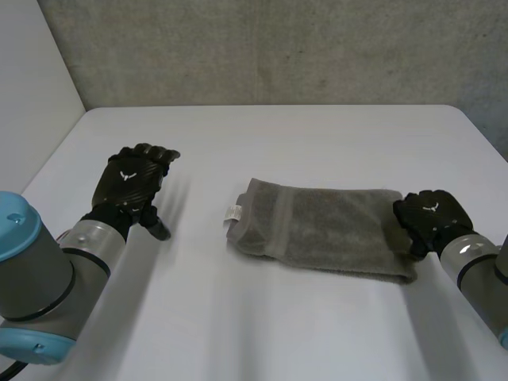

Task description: Fold the towel.

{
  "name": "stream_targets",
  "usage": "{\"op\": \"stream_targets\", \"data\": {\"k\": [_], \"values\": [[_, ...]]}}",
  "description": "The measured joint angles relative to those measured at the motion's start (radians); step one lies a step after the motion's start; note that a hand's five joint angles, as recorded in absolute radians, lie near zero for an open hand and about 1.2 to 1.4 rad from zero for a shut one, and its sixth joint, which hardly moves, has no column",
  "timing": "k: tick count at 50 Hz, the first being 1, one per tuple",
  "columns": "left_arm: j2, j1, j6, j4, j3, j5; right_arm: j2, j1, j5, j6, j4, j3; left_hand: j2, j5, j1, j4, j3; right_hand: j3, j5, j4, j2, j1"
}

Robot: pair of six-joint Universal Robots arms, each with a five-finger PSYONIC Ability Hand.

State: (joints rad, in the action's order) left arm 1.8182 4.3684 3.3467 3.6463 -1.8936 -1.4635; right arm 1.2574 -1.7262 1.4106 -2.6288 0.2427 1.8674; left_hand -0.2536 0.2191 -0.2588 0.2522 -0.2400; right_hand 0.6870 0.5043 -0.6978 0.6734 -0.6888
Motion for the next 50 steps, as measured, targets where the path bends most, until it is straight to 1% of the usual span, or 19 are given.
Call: {"op": "stream_targets", "data": {"k": [1, 3, 8, 14, 19, 23, 25, 33, 41, 43, 45, 46, 47, 50], "values": [[-0.002, -0.001, 0.0, 0.0, -0.001, 0.0, 0.0, -0.002, -0.002, -0.012, 0.001, 0.007, 0.0, 0.0, 0.0, 0.0, 0.0, -0.048, -0.055, 0.053, -0.037, 0.046], [-0.005, -0.003, -0.001, 0.0, -0.003, 0.0, 0.001, -0.004, -0.009, -0.039, 0.003, 0.023, 0.0, 0.0, 0.0, 0.0, 0.0, -0.066, -0.083, 0.081, -0.042, 0.063], [-0.001, -0.004, -0.001, 0.001, -0.004, 0.0, 0.0, 0.001, -0.041, -0.077, 0.005, 0.062, 0.0, 0.0, 0.0, 0.0, 0.0, -0.066, -0.083, 0.084, -0.042, 0.068], [0.009, -0.004, -0.001, 0.002, -0.005, 0.0, -0.005, 0.009, -0.064, -0.089, 0.005, 0.089, 0.0, 0.0, 0.0, 0.0, 0.0, -0.066, -0.083, 0.084, -0.042, 0.078], [0.011, -0.003, -0.001, 0.003, -0.007, 0.0, -0.01, 0.012, -0.064, -0.089, 0.002, 0.094, 0.0, 0.0, 0.0, 0.0, 0.0, -0.072, -0.083, 0.089, -0.047, 0.092], [0.011, -0.003, -0.001, 0.011, -0.01, 0.0, -0.009, 0.012, -0.058, -0.089, -0.003, 0.098, 0.0, 0.0, 0.0, 0.0, 0.0, -0.161, -0.123, 0.185, -0.15, 0.167], [0.011, -0.003, 0.0, 0.015, -0.011, 0.0, -0.003, 0.012, -0.055, -0.089, -0.006, 0.101, 0.0, 0.0, 0.0, 0.0, 0.0, -0.172, -0.138, 0.203, -0.162, 0.177], [0.012, -0.004, 0.001, 0.03, -0.016, 0.0, 0.044, 0.012, -0.058, -0.094, -0.016, 0.126, 0.0, 0.0, 0.0, 0.0, 0.0, -0.179, -0.197, 0.205, -0.164, 0.187], [0.015, -0.008, 0.001, 0.032, -0.02, 0.0, 0.044, 0.014, -0.062, -0.093, -0.007, 0.139, 0.0, 0.0, 0.0, 0.0, 0.0, -0.178, -0.188, 0.201, -0.162, 0.186], [0.015, -0.008, 0.001, 0.033, -0.021, 0.0, 0.035, 0.014, -0.061, -0.09, -0.002, 0.138, 0.0, 0.0, 0.0, 0.0, 0.0, -0.149, -0.138, 0.163, -0.137, 0.148], [0.015, -0.009, 0.001, 0.035, -0.022, 0.0, 0.023, 0.014, -0.06, -0.087, 0.005, 0.135, 0.0, 0.0, 0.0, 0.0, 0.0, -0.056, -0.041, 0.068, -0.041, 0.054], [0.015, -0.01, 0.0, 0.036, -0.022, 0.0, 0.018, 0.015, -0.059, -0.085, 0.009, 0.133, 0.0, 0.0, 0.0, 0.0, 0.0, 0.031, 0.034, -0.008, 0.05, -0.032], [0.015, -0.01, 0.0, 0.036, -0.022, 0.0, 0.015, 0.015, -0.058, -0.085, 0.011, 0.132, 0.0, 0.0, 0.0, 0.0, 0.0, 0.07, 0.085, -0.059, 0.09, -0.07], [0.015, -0.01, 0.0, 0.038, -0.022, 0.0, 0.002, 0.023, -0.056, -0.081, 0.026, 0.126, 0.0, 0.0, 0.0, 0.0, 0.0, 0.353, 0.366, -0.347, 0.35, -0.359]]}}
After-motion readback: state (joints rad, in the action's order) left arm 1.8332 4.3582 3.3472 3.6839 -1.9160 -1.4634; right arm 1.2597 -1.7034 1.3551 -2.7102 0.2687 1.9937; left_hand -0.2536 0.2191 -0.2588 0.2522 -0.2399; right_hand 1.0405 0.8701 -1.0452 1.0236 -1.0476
